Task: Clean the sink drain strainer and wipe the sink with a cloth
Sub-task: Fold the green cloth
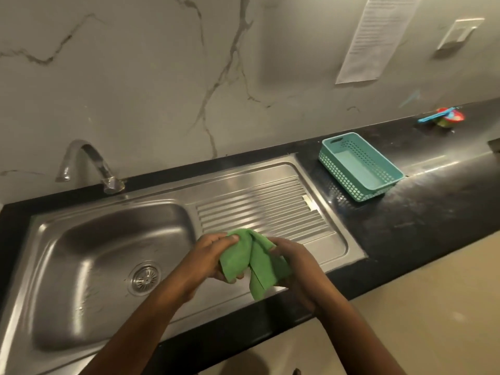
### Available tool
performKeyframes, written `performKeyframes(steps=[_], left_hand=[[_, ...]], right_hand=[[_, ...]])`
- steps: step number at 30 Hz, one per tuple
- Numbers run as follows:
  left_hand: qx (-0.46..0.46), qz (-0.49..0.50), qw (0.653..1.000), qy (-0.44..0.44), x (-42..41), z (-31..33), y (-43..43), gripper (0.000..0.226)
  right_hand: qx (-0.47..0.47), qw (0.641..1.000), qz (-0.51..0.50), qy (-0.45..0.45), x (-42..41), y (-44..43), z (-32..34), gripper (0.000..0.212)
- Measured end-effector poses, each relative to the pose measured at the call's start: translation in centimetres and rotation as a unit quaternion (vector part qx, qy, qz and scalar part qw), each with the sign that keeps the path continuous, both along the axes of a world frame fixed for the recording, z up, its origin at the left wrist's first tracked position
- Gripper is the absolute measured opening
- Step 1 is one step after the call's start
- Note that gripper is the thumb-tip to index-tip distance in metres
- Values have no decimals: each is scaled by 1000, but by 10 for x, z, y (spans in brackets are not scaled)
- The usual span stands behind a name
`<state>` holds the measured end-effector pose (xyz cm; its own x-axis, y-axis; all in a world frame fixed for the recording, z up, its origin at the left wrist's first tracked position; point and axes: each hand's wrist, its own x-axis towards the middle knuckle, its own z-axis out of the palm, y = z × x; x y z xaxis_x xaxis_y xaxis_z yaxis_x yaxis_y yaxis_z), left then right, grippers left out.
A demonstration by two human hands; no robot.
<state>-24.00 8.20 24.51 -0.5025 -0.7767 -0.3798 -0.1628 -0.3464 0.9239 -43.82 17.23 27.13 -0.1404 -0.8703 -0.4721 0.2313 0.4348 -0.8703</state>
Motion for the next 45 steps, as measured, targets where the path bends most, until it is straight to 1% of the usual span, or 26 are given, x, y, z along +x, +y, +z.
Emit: performKeyframes(steps=[2, 4, 5, 8, 10, 12, 15, 18, 20, 22, 24, 26, 28, 30, 33, 35, 37, 39, 42, 45], left_hand=[[-7, 4, 1000, -5, -28, 2, 1, 36], [-5, 16, 1000, -13, -60, 1, 3, 44], [3, 4, 1000, -6, -77, 0, 5, 47], [17, -58, 998, 10, -117, -5, 12, 44], [21, -69, 997, 19, -146, -8, 17, 40], [18, -52, 998, 23, -171, -12, 20, 33], [-1, -46, 999, 11, -207, -10, 19, 25], [-14, -81, 997, -3, -234, -5, 12, 29], [-11, -123, 992, -7, -250, -3, 6, 37], [-4, -160, 987, -6, -264, 1, -1, 45], [-4, -190, 982, -4, -279, 3, -10, 49], [-7, -197, 980, -8, -295, 6, -20, 52], [-8, -169, 986, -5, -309, 10, -29, 56], [6, -136, 990, 24, -321, 13, -37, 57], [16, -99, 992, 81, -336, 13, -45, 46], [25, -63, 991, 114, -347, 13, -46, 47], [7, -16, 993, 114, -363, 15, -49, 49], [-21, 31, 994, 100, -381, 17, -55, 45], [-31, 106, 989, 101, -403, 21, -66, 42], [-18, 186, 978, 97, -422, 21, -75, 38]], right_hand=[[21, 997, -18, -66, -34, 9, -1, 36], [34, 993, -40, -106, -72, 19, -5, 37], [35, 991, -47, -122, -92, 25, -7, 37], [35, 983, -47, -171, -143, 40, -15, 39], [38, 981, -37, -187, -175, 51, -21, 39], [44, 988, -17, -149, -202, 61, -25, 36], [43, 998, 26, -41, -235, 70, -27, 31], [37, 995, 68, 55, -259, 71, -25, 40], [30, 990, 90, 103, -270, 66, -23, 38], [14, 987, 95, 129, -281, 59, -20, 33], [-10, 987, 111, 117, -291, 50, -12, 31], [-28, 986, 130, 96, -297, 41, -3, 31], [-43, 988, 124, 86, -303, 33, 5, 29], [-58, 990, 99, 83, -312, 22, 11, 29], [-73, 993, 67, 61, -329, 1, 15, 34], [-76, 993, 66, 60, -344, -14, 18, 34], [-82, 989, 82, 97, -361, -31, 20, 31], [-88, 983, 101, 129, -381, -51, 20, 28], [-87, 985, 93, 120, -410, -84, 16, 26], [-81, 988, 82, 106, -441, -124, 12, 24]])
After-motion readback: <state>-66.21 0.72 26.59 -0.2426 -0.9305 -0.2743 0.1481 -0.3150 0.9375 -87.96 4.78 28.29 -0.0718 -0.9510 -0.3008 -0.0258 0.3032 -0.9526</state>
